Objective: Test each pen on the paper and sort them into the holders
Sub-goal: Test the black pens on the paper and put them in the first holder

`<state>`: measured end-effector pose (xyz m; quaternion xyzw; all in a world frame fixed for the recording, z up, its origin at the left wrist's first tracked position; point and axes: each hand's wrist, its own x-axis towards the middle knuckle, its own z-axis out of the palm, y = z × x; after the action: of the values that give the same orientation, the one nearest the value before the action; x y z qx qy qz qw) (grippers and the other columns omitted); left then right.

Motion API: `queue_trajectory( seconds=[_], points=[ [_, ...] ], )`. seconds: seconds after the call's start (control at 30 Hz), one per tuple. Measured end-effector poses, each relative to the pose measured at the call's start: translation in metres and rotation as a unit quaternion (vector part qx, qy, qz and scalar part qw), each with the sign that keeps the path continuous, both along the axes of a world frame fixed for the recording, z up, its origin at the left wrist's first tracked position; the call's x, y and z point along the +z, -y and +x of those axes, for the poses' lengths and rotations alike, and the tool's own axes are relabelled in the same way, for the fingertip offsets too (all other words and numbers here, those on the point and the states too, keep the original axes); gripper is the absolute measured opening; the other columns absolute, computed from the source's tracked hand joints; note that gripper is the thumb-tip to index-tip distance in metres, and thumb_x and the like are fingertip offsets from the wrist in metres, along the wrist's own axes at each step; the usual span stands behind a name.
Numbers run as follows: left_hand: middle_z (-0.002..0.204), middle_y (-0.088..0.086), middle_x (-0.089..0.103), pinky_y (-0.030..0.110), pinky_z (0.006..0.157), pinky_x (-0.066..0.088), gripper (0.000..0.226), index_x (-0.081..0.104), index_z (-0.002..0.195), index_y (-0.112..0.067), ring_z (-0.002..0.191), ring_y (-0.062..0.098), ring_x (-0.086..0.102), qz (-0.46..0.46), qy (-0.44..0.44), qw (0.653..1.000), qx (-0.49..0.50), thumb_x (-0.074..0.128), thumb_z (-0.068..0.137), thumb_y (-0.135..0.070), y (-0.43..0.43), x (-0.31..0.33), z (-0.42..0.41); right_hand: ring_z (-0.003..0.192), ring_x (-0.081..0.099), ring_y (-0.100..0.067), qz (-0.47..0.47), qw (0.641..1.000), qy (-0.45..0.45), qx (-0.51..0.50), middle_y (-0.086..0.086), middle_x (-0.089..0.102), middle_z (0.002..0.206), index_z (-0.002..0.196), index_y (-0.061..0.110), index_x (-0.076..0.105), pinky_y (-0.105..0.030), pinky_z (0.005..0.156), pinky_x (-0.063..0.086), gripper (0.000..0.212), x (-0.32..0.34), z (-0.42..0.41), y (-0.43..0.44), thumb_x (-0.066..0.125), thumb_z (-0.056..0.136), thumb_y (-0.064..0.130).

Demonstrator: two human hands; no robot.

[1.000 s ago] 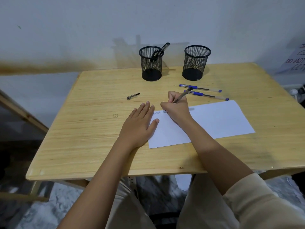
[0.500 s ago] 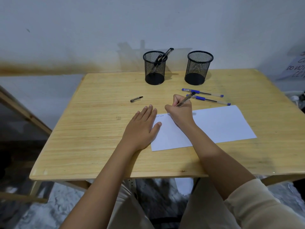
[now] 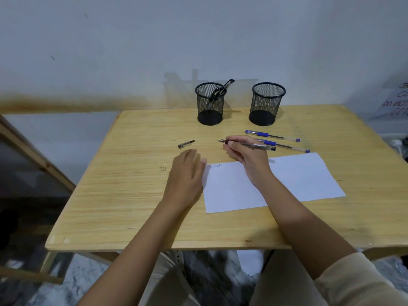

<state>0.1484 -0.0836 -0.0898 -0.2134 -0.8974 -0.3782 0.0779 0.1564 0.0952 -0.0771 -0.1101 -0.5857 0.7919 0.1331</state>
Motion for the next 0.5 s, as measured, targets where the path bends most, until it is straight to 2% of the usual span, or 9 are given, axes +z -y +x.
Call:
queue_trajectory(
  seconds=[0.07, 0.13, 0.3, 0.43, 0.5],
  points=[
    [0.135, 0.006, 0.045, 0.023, 0.092, 0.025, 0.037, 0.048, 0.128, -0.010, 0.126, 0.022, 0.035, 0.009, 0.003, 0.999, 0.045, 0.041, 0.098, -0.031, 0.006, 0.000, -0.013, 0.096, 0.069, -0.030, -0.008, 1.000, 0.003, 0.010, -0.018, 0.071, 0.098, 0.100, 0.000, 0.067, -0.033, 0.088, 0.055, 0.019, 0.003, 0.001, -0.002, 0.064, 0.081, -0.002],
    [0.136, 0.008, 0.043, 0.025, 0.094, 0.028, 0.041, 0.045, 0.132, -0.008, 0.127, 0.026, 0.033, -0.022, 0.013, 0.997, 0.074, 0.042, 0.097, -0.029, 0.010, 0.001, -0.031, 0.096, 0.069, -0.031, -0.019, 1.000, 0.007, 0.013, -0.018, 0.071, 0.100, 0.101, -0.001, 0.067, -0.034, 0.088, 0.055, 0.021, 0.006, 0.000, -0.004, 0.065, 0.081, -0.003],
    [0.122, 0.012, 0.050, 0.038, 0.089, 0.040, 0.036, 0.057, 0.117, -0.004, 0.113, 0.031, 0.041, -0.132, 0.000, 0.986, 0.098, 0.044, 0.096, -0.030, 0.007, 0.001, -0.066, 0.093, 0.070, -0.031, -0.041, 0.998, 0.034, 0.016, -0.021, 0.070, 0.099, 0.098, -0.005, 0.066, -0.029, 0.082, 0.057, 0.019, 0.014, -0.003, -0.006, 0.066, 0.079, -0.003],
    [0.096, 0.007, 0.058, 0.033, 0.074, 0.043, 0.026, 0.066, 0.100, -0.002, 0.093, 0.024, 0.051, -0.057, -0.017, 0.996, 0.064, 0.054, 0.093, -0.024, -0.002, 0.002, -0.071, 0.089, 0.070, -0.029, -0.037, 0.998, 0.045, 0.011, -0.018, 0.072, 0.092, 0.093, -0.004, 0.068, -0.028, 0.079, 0.056, 0.014, 0.018, -0.004, -0.008, 0.067, 0.079, -0.002],
    [0.092, 0.002, 0.063, 0.029, 0.074, 0.045, 0.021, 0.067, 0.097, -0.006, 0.087, 0.018, 0.056, 0.015, 0.009, 0.999, 0.047, 0.060, 0.089, -0.024, -0.009, 0.008, -0.068, 0.086, 0.071, -0.027, -0.052, 0.998, 0.039, 0.006, -0.016, 0.072, 0.088, 0.088, -0.003, 0.070, -0.029, 0.080, 0.055, 0.010, 0.021, -0.005, -0.010, 0.067, 0.079, -0.001]
  ],
)
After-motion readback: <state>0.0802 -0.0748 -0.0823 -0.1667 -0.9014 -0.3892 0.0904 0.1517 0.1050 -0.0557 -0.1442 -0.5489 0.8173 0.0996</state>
